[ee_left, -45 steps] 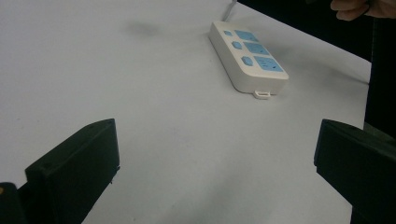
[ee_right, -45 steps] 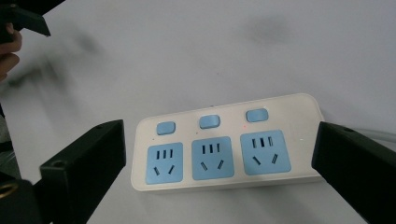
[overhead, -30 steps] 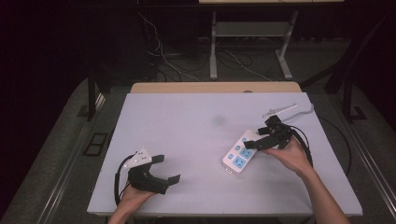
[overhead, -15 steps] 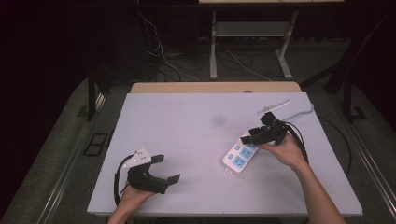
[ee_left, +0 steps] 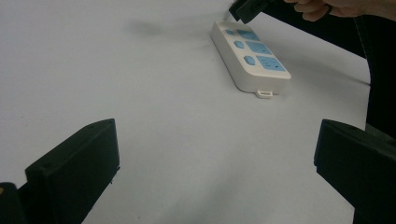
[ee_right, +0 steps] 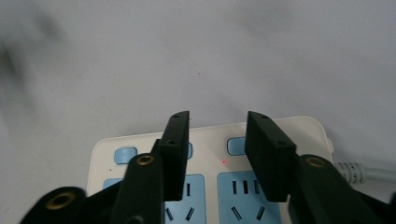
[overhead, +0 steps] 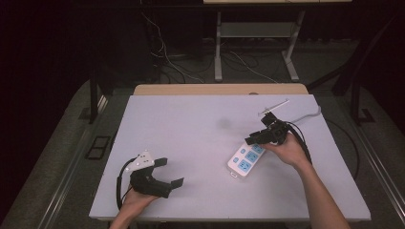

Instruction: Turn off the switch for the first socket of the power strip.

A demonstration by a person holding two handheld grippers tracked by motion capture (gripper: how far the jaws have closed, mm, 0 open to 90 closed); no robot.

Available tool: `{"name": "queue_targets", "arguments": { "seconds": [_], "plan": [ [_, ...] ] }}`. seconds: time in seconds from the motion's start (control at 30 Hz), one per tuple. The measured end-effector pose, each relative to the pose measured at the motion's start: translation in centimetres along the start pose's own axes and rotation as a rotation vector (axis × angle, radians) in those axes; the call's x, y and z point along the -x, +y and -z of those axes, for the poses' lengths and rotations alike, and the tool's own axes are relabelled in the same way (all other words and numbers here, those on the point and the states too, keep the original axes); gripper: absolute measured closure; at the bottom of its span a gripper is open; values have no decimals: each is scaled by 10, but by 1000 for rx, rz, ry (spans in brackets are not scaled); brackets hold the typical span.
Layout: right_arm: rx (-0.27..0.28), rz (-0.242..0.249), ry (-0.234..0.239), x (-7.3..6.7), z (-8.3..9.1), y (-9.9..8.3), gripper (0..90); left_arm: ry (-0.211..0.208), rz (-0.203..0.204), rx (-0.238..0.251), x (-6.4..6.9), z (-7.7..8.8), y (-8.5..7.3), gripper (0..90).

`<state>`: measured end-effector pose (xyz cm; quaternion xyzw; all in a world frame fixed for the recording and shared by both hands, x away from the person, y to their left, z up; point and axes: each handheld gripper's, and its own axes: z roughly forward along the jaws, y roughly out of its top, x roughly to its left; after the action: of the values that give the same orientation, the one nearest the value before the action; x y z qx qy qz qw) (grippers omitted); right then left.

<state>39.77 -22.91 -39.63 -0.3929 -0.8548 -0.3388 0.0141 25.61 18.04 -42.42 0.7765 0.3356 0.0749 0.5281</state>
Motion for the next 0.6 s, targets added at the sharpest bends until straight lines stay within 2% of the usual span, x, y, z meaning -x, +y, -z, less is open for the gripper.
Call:
{"name": "queue_targets", "arguments": {
  "seconds": [0.17, 0.3, 0.6],
  "plan": [
    [0, 4, -1, 2, -3, 0, 802, -1, 0, 0, 0, 0, 0, 0],
    [-13, 7, -8, 2, -5, 0, 890, -1, 0, -1, 0, 0, 0, 0],
    [-25, -2, -32, 6, -9, 0, 897, -2, -1, -1, 0, 0, 0, 0]
  ]
}}
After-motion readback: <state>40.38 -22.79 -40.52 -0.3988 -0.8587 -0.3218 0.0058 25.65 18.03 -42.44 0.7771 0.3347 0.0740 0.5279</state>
